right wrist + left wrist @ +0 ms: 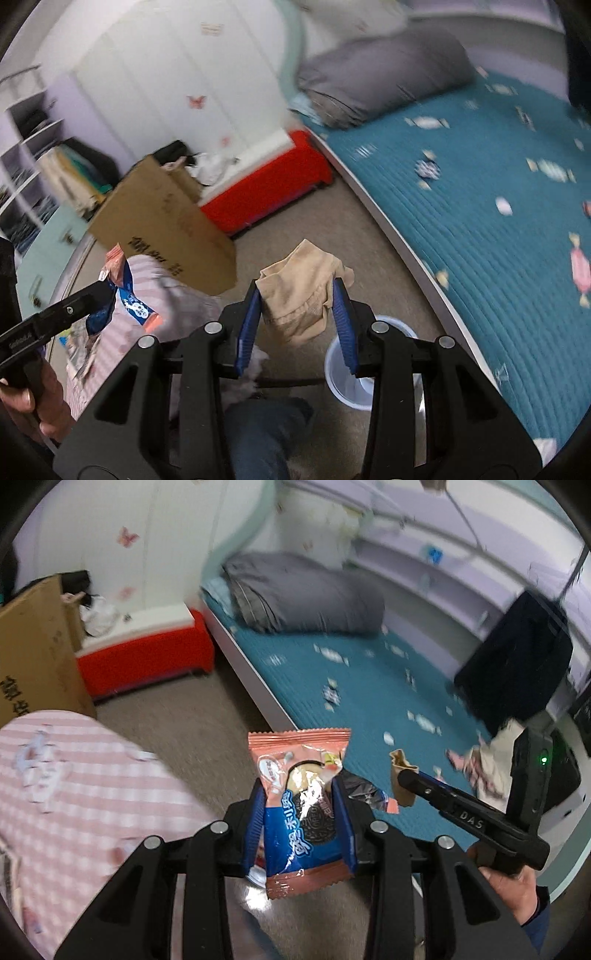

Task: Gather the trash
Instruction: 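Carry the wrapper and beige cloth to the bin and release the wrapper, then move both tools back toward the table, then grasp the white bottle with the left tool while the right tool grasps the newspaper, then carry the white bottle and newspaper to the bin and open both tools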

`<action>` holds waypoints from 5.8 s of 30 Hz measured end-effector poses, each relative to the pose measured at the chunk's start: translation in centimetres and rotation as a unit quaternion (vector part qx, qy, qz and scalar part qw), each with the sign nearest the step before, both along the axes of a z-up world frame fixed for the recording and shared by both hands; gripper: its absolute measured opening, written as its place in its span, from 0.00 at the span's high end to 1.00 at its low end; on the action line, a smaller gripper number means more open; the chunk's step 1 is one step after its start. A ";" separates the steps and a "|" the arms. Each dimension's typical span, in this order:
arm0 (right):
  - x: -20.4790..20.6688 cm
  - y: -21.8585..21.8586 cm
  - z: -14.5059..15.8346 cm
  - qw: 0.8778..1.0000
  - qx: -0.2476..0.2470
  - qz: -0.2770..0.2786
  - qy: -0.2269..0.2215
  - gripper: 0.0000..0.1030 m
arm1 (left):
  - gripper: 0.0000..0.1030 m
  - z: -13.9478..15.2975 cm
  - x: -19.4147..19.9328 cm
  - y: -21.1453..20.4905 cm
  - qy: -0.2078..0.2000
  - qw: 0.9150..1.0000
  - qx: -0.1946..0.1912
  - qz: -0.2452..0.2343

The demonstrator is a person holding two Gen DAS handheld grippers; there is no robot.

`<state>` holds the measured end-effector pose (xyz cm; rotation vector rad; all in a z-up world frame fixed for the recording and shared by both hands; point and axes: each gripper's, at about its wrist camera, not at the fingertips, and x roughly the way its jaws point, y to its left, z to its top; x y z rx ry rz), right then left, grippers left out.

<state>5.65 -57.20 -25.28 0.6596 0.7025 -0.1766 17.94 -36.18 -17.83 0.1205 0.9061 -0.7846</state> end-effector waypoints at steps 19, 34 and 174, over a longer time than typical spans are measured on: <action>4.2 -4.1 -23.6 0.968 0.200 -0.041 0.148 0.63 | 0.65 -24.2 6.6 -13.1 0.190 0.952 0.240 0.019; 4.6 -4.5 -27.7 0.951 0.234 -0.085 0.183 0.10 | 0.17 -26.6 7.5 -13.0 0.226 0.935 0.269 0.052; 7.4 27.3 12.7 0.959 -0.024 0.252 -0.124 0.83 | 0.62 2.2 -1.6 32.8 -0.071 0.978 -0.008 0.195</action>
